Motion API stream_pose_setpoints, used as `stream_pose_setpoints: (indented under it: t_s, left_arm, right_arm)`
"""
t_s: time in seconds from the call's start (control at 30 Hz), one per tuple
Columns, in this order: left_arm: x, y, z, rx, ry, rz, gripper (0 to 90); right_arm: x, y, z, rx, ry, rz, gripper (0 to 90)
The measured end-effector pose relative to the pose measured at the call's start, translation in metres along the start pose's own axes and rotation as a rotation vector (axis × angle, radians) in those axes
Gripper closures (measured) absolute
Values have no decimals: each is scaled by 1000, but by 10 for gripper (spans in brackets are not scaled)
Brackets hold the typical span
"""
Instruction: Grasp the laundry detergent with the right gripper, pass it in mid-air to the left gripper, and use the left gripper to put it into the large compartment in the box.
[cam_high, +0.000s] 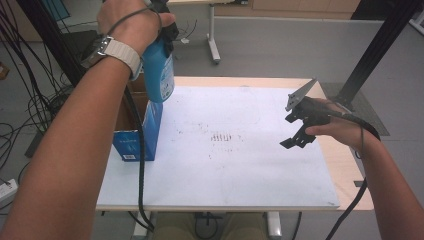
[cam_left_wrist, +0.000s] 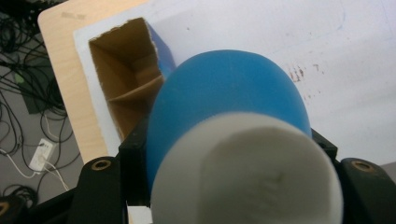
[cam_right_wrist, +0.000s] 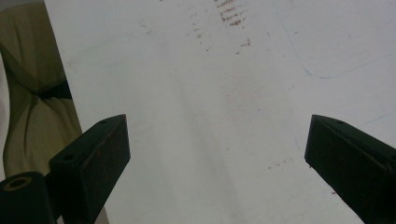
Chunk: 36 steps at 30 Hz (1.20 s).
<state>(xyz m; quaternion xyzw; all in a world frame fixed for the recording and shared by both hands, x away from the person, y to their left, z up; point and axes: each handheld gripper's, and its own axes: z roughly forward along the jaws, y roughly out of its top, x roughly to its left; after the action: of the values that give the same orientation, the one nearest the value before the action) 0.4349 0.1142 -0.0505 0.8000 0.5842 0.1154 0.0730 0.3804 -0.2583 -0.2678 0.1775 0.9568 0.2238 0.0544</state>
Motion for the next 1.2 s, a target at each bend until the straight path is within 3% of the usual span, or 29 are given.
stream_pose_setpoints:
  t_s: [0.33, 1.2]
  left_arm:
    - [24, -3, 3, 8, 17, -61, 377]
    - [69, -9, 32, 20, 51, -149, 377]
  right_arm:
    - [-2, 3, 1, 19, 1, -2, 68]
    - [-8, 4, 11, 23, 7, 16, 68]
